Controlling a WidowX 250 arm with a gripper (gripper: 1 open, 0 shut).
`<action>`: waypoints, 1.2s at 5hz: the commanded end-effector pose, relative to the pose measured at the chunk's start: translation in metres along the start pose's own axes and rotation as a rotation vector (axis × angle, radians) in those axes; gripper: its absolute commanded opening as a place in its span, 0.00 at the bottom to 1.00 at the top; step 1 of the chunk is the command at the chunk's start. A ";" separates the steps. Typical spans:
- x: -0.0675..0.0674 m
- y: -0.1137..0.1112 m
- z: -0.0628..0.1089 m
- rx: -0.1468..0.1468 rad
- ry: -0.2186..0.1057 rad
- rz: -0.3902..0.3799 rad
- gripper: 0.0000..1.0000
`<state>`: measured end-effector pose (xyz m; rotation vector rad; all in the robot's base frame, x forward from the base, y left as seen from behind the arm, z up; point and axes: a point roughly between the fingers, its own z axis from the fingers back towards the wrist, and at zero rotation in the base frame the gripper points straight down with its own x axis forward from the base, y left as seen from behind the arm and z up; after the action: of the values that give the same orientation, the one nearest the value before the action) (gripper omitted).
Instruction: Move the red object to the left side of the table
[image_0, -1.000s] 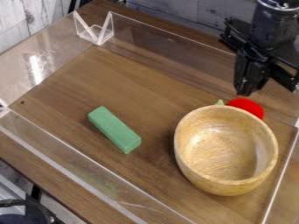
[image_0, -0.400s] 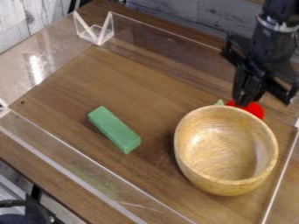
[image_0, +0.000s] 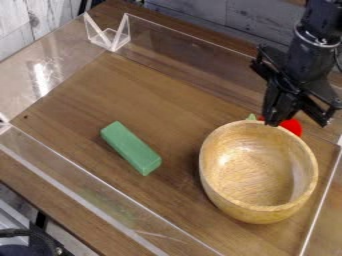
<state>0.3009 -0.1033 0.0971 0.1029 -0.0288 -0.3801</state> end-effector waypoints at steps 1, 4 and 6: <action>-0.004 -0.002 0.022 0.035 -0.068 -0.034 0.00; 0.015 -0.008 0.033 0.089 -0.074 -0.060 0.00; 0.048 -0.007 0.007 0.070 -0.101 -0.246 1.00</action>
<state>0.3337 -0.1271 0.0833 0.1626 -0.0604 -0.6317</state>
